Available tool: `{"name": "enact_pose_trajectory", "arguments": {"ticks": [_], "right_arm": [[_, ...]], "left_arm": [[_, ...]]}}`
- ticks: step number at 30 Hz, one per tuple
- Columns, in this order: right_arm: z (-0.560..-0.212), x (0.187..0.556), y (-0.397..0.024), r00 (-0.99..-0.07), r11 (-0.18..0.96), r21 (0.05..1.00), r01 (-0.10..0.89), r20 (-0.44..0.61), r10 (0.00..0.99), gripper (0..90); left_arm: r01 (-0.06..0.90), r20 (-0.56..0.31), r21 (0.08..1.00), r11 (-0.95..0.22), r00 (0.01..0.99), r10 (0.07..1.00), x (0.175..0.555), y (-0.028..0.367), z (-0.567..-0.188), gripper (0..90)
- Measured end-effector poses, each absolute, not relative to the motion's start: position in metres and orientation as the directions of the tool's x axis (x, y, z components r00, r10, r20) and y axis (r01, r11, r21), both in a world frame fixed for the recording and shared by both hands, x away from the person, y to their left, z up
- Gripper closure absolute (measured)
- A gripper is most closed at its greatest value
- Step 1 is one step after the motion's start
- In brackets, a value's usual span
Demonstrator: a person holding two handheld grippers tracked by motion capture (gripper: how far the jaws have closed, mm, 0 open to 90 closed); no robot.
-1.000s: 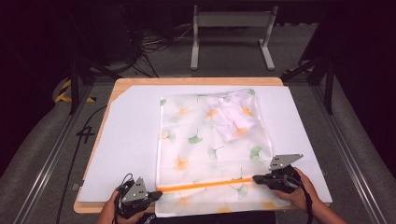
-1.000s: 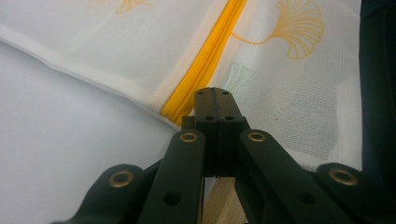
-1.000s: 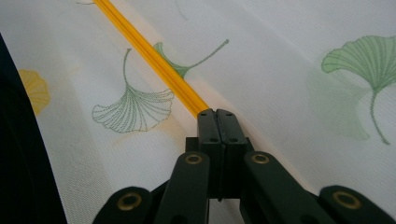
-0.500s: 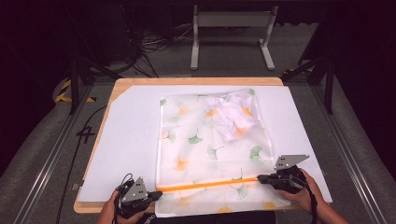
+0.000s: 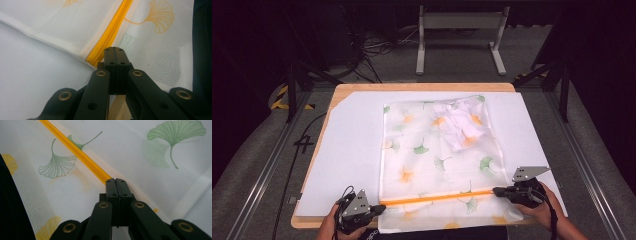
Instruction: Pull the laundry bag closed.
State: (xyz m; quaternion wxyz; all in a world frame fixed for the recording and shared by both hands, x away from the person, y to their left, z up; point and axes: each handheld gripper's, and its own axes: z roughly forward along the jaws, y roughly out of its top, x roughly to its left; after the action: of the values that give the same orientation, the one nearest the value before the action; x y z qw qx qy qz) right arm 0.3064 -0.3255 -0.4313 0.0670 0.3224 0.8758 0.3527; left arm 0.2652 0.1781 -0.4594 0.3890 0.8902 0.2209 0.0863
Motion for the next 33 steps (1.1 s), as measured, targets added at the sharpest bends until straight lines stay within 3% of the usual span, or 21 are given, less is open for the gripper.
{"name": "enact_pose_trajectory", "arguments": {"ticks": [33], "right_arm": [[-0.428, 0.304, -0.354, -0.735, 0.496, 0.667, 0.556, 0.116, 0.668, 90.0]], "left_arm": [[0.327, -0.021, 0.732, -0.598, 0.888, 0.46, 0.266, 0.178, -0.46, 90.0]]}}
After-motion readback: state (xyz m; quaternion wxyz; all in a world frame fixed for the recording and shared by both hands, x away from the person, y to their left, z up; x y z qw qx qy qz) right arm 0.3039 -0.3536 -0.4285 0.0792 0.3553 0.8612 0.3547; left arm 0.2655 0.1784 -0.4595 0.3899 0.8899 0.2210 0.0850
